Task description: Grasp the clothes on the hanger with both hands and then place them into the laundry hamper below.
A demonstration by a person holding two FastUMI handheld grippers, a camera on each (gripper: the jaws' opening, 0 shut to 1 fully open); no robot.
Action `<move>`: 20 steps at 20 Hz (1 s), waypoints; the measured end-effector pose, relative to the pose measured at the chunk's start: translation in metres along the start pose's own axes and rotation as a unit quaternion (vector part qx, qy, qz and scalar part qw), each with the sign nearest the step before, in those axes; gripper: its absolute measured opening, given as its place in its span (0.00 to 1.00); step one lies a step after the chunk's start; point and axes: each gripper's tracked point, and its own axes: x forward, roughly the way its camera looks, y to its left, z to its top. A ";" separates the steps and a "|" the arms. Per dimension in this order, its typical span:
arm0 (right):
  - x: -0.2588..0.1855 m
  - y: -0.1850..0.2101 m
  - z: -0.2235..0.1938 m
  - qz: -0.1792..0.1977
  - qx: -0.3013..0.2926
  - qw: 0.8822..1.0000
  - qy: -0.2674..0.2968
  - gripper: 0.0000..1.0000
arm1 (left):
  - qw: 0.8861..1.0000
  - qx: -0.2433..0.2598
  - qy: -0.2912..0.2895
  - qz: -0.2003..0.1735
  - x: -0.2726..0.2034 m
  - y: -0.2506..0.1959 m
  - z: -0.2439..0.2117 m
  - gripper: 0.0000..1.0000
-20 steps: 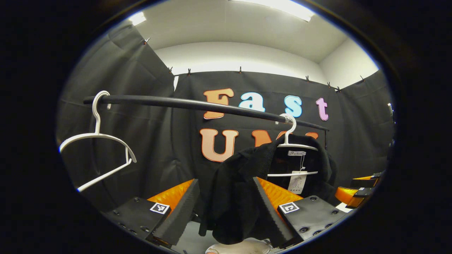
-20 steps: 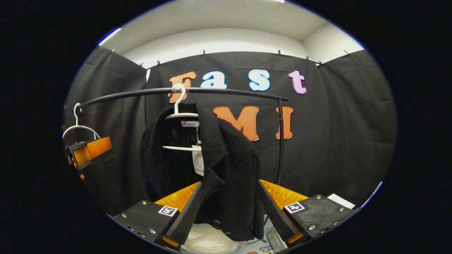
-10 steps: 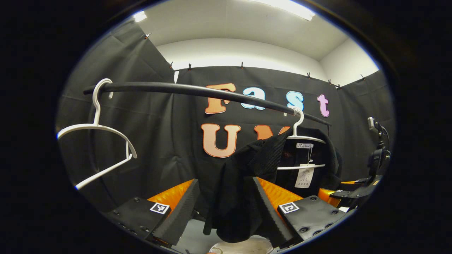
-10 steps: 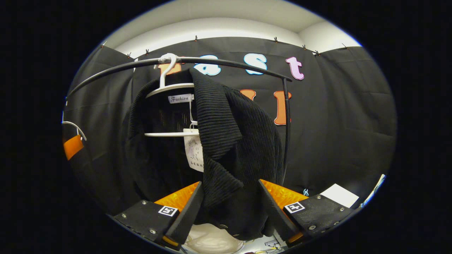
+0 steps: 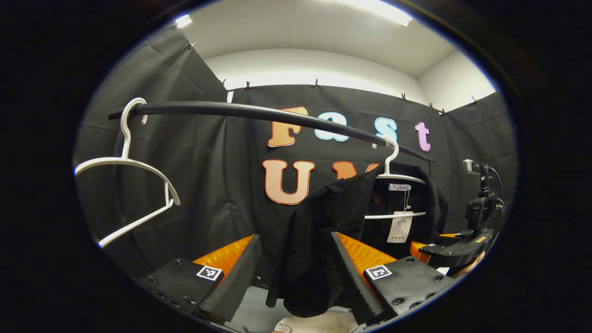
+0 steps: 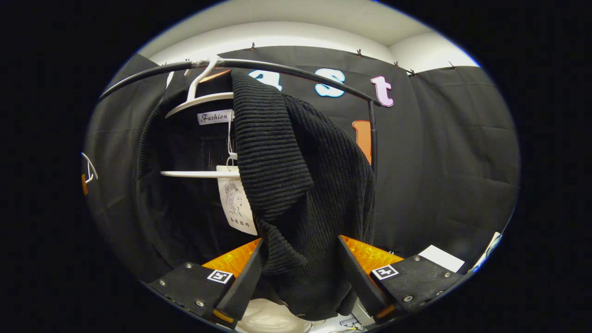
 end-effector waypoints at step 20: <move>-0.020 -0.035 0.014 0.036 0.000 0.999 -0.004 0.08 | 0.998 -0.011 0.040 -0.049 0.058 -0.081 -0.075 0.96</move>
